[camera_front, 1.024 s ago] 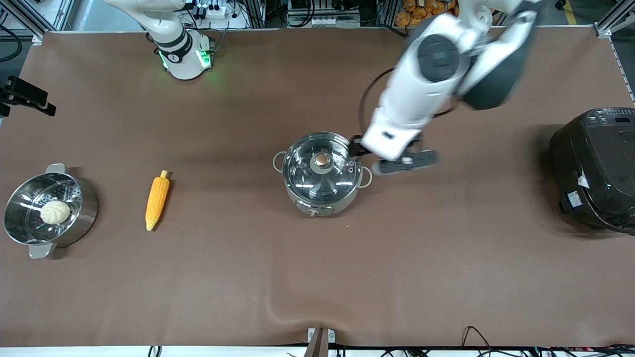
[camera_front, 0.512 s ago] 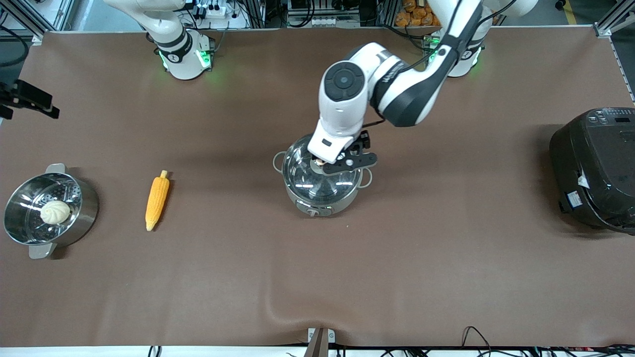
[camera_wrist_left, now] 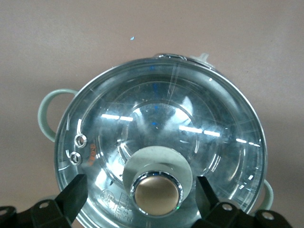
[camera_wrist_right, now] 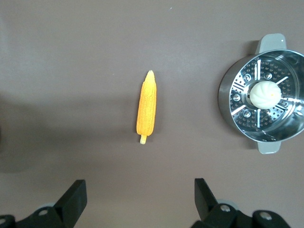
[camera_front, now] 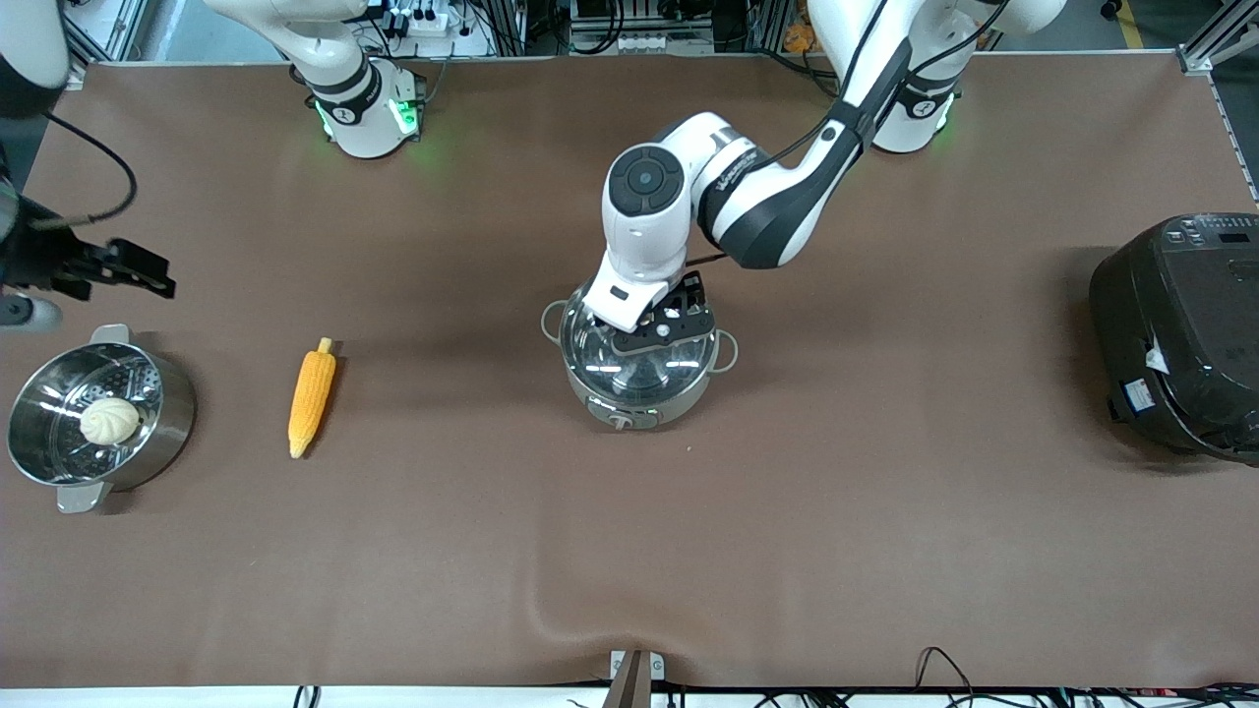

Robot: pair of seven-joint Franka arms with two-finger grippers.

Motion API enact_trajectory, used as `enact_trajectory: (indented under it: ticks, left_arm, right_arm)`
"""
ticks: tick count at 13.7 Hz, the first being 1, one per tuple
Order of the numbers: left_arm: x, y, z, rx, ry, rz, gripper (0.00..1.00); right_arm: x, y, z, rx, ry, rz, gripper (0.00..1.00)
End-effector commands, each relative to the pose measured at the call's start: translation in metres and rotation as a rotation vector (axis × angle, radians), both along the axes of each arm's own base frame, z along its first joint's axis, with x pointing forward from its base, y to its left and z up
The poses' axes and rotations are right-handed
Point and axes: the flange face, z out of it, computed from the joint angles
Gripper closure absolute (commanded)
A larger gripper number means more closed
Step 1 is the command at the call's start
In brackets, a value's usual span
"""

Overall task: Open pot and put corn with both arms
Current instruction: 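Grasp the lid knob with the left gripper while the right gripper reaches the corn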

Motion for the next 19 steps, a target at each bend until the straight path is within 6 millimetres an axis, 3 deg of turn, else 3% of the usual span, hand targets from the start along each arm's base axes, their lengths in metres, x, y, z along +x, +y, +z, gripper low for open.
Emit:
enact_trajectory:
  ticks: [1, 3, 7, 12, 13, 14, 15, 19]
  left_arm:
    - [0.000, -0.009, -0.006, 0.021, -0.025, 0.000, 0.00]
    - [-0.006, -0.014, -0.005, 0.018, -0.025, -0.007, 0.06]
    - [-0.005, -0.010, -0.007, 0.026, -0.022, -0.014, 0.36]
    - [-0.002, -0.007, -0.010, 0.027, -0.018, -0.016, 0.39]
    - [-0.002, -0.007, -0.011, 0.028, -0.017, -0.018, 0.55]
    - [-0.002, -0.008, -0.012, 0.029, -0.016, -0.018, 0.79]
    - [-0.002, -0.008, -0.012, 0.029, -0.016, -0.018, 1.00]
    - [0.004, 0.000, 0.001, 0.020, -0.026, 0.006, 1.00]
  right_arm:
    - [-0.005, 0.000, -0.029, -0.011, -0.009, -0.004, 0.00]
    - [-0.006, 0.000, -0.058, -0.010, -0.009, -0.006, 0.00]
    - [-0.013, 0.001, -0.140, -0.006, -0.063, -0.006, 0.00]
    - [-0.036, 0.021, -0.276, 0.002, -0.125, 0.029, 0.00]
    - [-0.035, 0.021, -0.300, 0.001, -0.111, 0.031, 0.00]
    - [-0.035, 0.017, -0.320, 0.001, -0.099, 0.025, 0.00]
    - [-0.035, 0.013, -0.334, 0.001, -0.106, 0.017, 0.00]
    - [-0.037, 0.003, -0.360, -0.001, -0.081, 0.009, 0.00]
